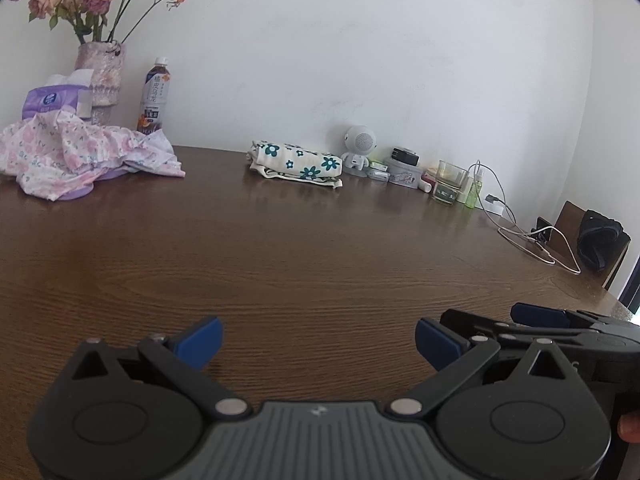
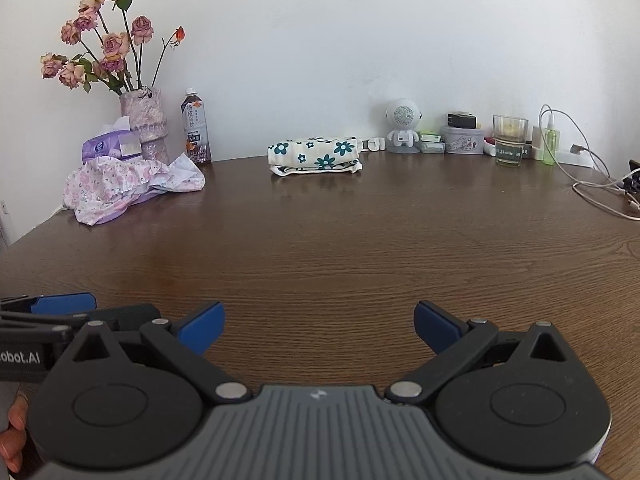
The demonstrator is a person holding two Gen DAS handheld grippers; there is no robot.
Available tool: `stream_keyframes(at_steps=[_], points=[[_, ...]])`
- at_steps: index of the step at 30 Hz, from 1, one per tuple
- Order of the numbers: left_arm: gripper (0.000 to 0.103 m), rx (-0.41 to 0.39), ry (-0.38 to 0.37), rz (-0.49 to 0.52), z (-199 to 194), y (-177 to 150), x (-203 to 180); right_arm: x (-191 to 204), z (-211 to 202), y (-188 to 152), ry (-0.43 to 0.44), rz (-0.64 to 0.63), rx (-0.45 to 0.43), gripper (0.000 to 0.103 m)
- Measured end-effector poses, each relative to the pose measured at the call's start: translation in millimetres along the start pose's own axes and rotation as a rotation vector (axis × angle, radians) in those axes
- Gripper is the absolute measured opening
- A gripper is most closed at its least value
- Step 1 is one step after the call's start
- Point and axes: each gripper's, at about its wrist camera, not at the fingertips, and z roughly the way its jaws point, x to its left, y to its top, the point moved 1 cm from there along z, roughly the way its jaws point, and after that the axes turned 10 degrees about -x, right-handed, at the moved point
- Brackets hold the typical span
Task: Fold clothes
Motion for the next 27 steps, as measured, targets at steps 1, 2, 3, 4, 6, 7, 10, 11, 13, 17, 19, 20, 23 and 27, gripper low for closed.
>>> stream_keyframes(at_steps=[1,2,3,4,6,7,10,11,13,17,19,20,23,27], points=[[0.103,0.002,-0.001,-0.004,0.3,0.0,0.7,-0.1,-0.6,-0.3,-0.002,-0.002,-0.001,0.103],[0.103,0.005,0.000,-0.006,0.4,-0.1,0.8,-0.2,-1.1,-0.7,-0.004,-0.004,-0.001,0.103],[0.103,0.007,0.000,-0.007,1.0,0.0,1.4,-0.3,-1.7,-1.0,-0.006,-0.006,-0.002,0.103],[0.103,0.008,-0.002,-0.006,1.1,-0.1,1.3,-0.4,-1.7,-1.1,-0.002,-0.003,-0.003,0.103],[0.103,0.010,-0.005,-0.007,1.3,-0.3,1.3,0.0,-1.0,-1.2,-0.001,-0.006,0.001,0.103],[0.103,0.011,-0.006,-0.008,1.4,-0.3,1.4,0.3,-0.6,-1.2,0.000,-0.008,0.003,0.103],[0.103,0.013,-0.009,-0.013,1.6,-0.2,1.8,1.0,0.0,-1.3,0.002,-0.011,0.008,0.103],[0.103,0.014,-0.007,-0.014,1.4,-0.3,1.8,1.1,-0.1,-1.4,0.003,-0.010,0.008,0.103],[0.103,0.012,-0.005,-0.014,1.0,-0.5,1.5,1.0,0.1,-1.5,0.004,-0.009,0.008,0.103],[0.103,0.014,-0.003,-0.016,1.3,-0.3,1.2,1.2,0.3,-1.5,0.003,-0.010,0.009,0.103],[0.103,0.016,-0.005,-0.019,1.7,0.0,1.4,1.5,-0.1,-1.6,0.002,-0.012,0.009,0.103],[0.103,0.017,-0.005,-0.020,1.9,0.2,1.5,1.7,0.0,-1.8,0.001,-0.012,0.009,0.103],[0.103,0.019,-0.007,-0.023,2.3,0.5,1.9,1.8,0.3,-1.4,0.001,-0.013,0.009,0.103],[0.103,0.019,-0.008,-0.025,2.1,0.2,2.1,2.5,0.6,-2.3,0.000,-0.015,0.008,0.103]])
